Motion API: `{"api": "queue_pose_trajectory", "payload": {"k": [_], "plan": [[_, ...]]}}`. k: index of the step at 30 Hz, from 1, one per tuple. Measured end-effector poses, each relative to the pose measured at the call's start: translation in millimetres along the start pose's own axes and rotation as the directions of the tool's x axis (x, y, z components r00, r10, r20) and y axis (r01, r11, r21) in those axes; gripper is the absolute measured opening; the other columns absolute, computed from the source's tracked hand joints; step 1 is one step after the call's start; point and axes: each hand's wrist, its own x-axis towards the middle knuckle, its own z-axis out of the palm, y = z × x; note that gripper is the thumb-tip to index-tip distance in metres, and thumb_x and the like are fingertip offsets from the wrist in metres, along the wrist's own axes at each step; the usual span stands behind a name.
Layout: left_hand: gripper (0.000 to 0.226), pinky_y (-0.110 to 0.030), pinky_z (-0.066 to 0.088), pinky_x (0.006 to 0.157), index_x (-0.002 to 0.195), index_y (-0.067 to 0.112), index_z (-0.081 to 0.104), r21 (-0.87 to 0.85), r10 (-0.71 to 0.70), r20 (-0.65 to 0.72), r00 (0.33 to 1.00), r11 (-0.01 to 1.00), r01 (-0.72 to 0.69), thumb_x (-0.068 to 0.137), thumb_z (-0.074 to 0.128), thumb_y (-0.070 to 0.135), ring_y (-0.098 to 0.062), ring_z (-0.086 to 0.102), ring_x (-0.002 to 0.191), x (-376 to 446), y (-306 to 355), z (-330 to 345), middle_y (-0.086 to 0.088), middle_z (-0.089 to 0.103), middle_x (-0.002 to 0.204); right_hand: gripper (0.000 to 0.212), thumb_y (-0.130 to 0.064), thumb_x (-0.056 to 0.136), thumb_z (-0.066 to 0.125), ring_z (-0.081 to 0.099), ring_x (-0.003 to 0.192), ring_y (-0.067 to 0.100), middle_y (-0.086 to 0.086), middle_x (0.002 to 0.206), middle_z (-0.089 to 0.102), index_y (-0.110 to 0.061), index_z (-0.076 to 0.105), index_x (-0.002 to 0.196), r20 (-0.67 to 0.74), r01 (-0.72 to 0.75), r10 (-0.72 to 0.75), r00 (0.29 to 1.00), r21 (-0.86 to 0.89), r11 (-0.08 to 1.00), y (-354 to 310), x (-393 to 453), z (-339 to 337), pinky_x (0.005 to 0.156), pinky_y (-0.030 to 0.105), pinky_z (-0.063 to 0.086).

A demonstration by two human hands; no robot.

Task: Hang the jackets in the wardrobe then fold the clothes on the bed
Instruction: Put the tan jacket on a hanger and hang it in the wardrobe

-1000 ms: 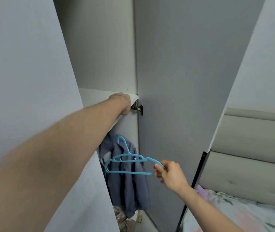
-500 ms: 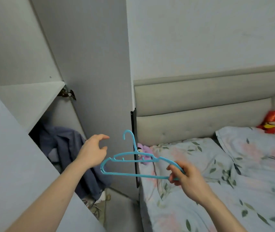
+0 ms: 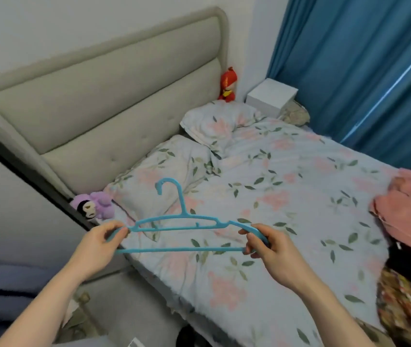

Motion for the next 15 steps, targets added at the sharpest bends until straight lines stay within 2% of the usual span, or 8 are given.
{"api": "queue_pose_trajectory", "payload": {"k": [3, 6, 9, 12, 15], "plan": [[0.016, -0.013, 0.044, 0.069, 0.083, 0.027, 0.072, 0.008, 0.108, 0.068, 0.992, 0.994, -0.109, 0.097, 0.068, 0.023, -0.008, 0.067, 0.083, 2.4, 30.4, 31.4, 0.02, 0.072, 0.081, 0.017, -0.028, 0.102, 0.06, 0.067, 0.086, 0.004, -0.011, 0.087, 0.072, -0.04, 0.072, 0.1, -0.101, -0.083, 0.074, 0.992, -0.088, 0.993, 31.0, -37.0, -19.1, 0.071, 0.019, 0.052], [0.015, -0.017, 0.044, 0.067, 0.082, 0.026, 0.072, 0.007, 0.195, 0.17, 0.966, 0.98, -0.199, 0.097, 0.069, 0.024, -0.012, 0.066, 0.08, -5.7, 67.8, 68.1, 0.013, 0.071, 0.077, 0.016, -0.029, 0.101, 0.061, 0.062, 0.08, 0.005, -0.016, 0.085, 0.068, -0.04, 0.072, 0.097, -0.184, -0.15, 0.131, 0.974, -0.089, 0.985, 56.9, -75.3, -36.7, 0.069, 0.019, 0.049], [0.016, -0.02, 0.047, 0.066, 0.083, 0.029, 0.071, -0.001, 0.292, 0.266, 0.919, 0.953, -0.303, 0.097, 0.069, 0.023, -0.004, 0.065, 0.078, -18.8, 109.6, 110.5, 0.016, 0.071, 0.078, 0.014, -0.031, 0.101, 0.061, 0.062, 0.077, 0.004, -0.009, 0.082, 0.068, -0.04, 0.072, 0.1, -0.265, -0.216, 0.199, 0.944, -0.037, 0.976, 83.9, -114.8, -54.3, 0.067, 0.018, 0.05], [0.017, -0.021, 0.045, 0.064, 0.084, 0.031, 0.07, 0.015, 0.366, 0.34, 0.866, 0.919, -0.394, 0.098, 0.066, 0.024, 0.004, 0.063, 0.082, -37.0, 157.1, 158.5, 0.015, 0.071, 0.08, 0.012, -0.037, 0.101, 0.061, 0.058, 0.073, 0.0, -0.014, 0.08, 0.065, -0.038, 0.073, 0.102, -0.355, -0.264, 0.248, 0.901, 0.003, 0.964, 116.2, -161.8, -79.1, 0.064, 0.016, 0.046], [0.017, -0.029, 0.049, 0.063, 0.084, 0.033, 0.07, 0.005, 0.436, 0.404, 0.804, 0.878, -0.479, 0.098, 0.066, 0.024, 0.002, 0.063, 0.079, -64.3, 203.6, 211.1, 0.019, 0.069, 0.079, 0.011, -0.039, 0.1, 0.061, 0.056, 0.072, 0.005, -0.017, 0.077, 0.064, -0.038, 0.071, 0.096, -0.426, -0.292, 0.283, 0.859, 0.045, 0.955, 150.9, -218.2, -110.2, 0.063, 0.022, 0.045]]}}
